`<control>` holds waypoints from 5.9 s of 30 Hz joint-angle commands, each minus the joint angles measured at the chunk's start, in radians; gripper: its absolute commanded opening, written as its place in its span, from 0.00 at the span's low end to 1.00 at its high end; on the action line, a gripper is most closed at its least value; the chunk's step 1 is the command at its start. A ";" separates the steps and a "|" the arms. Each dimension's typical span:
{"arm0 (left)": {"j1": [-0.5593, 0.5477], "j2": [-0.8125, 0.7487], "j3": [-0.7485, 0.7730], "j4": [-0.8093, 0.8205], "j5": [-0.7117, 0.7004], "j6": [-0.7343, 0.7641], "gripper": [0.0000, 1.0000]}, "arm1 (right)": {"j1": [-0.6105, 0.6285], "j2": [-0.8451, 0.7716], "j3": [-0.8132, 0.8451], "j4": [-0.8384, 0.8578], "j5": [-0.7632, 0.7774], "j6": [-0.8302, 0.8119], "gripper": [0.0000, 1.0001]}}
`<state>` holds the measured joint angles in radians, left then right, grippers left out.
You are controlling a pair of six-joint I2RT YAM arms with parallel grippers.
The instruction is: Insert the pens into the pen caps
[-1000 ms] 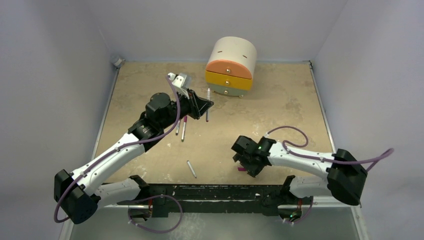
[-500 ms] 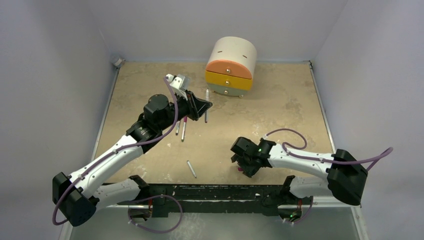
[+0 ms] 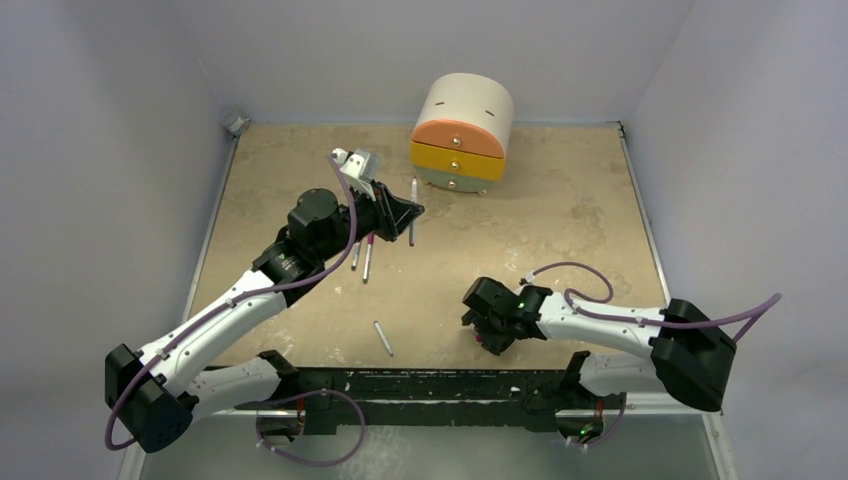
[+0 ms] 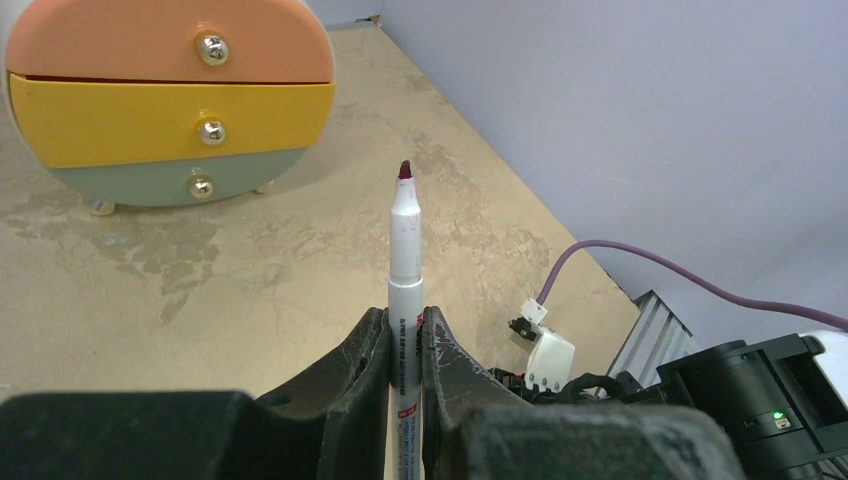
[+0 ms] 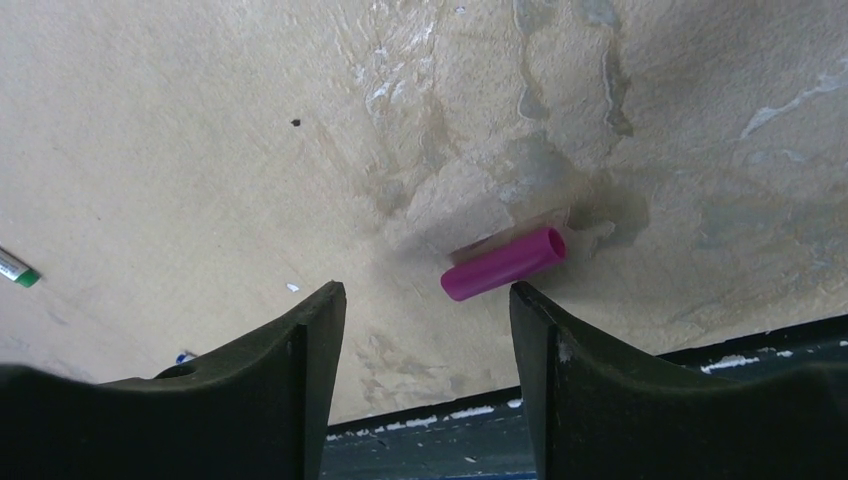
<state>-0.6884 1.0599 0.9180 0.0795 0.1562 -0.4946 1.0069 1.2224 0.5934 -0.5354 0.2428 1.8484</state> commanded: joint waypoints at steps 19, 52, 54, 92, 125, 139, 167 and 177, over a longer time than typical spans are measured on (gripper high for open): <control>0.003 0.007 0.009 -0.012 -0.028 0.021 0.00 | -0.133 -0.027 -0.044 0.099 0.100 -0.119 0.64; 0.003 -0.038 0.034 -0.138 -0.126 0.068 0.00 | -0.281 0.341 0.131 0.415 -0.041 -0.479 0.63; 0.003 -0.033 0.036 -0.138 -0.128 0.069 0.00 | -0.293 0.374 0.145 0.429 -0.057 -0.501 0.63; 0.004 -0.107 0.017 -0.191 -0.154 0.114 0.00 | -0.157 0.653 0.520 0.177 0.113 -0.660 0.55; 0.004 -0.148 -0.023 -0.171 -0.149 0.095 0.00 | -0.052 0.555 0.402 0.246 0.057 -0.606 0.50; 0.005 -0.142 -0.022 -0.165 -0.138 0.090 0.00 | 0.012 0.476 0.532 0.049 0.246 -0.562 0.51; 0.006 -0.170 -0.036 -0.168 -0.125 0.115 0.00 | -0.103 0.537 0.496 0.164 0.170 -0.840 0.54; 0.007 -0.159 -0.036 -0.172 -0.128 0.111 0.00 | -0.102 0.555 0.462 0.219 0.136 -0.879 0.41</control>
<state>-0.6876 0.9051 0.8757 -0.1360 0.0364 -0.3996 0.9028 1.7809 1.0767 -0.3374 0.3939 0.9993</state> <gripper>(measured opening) 0.124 0.438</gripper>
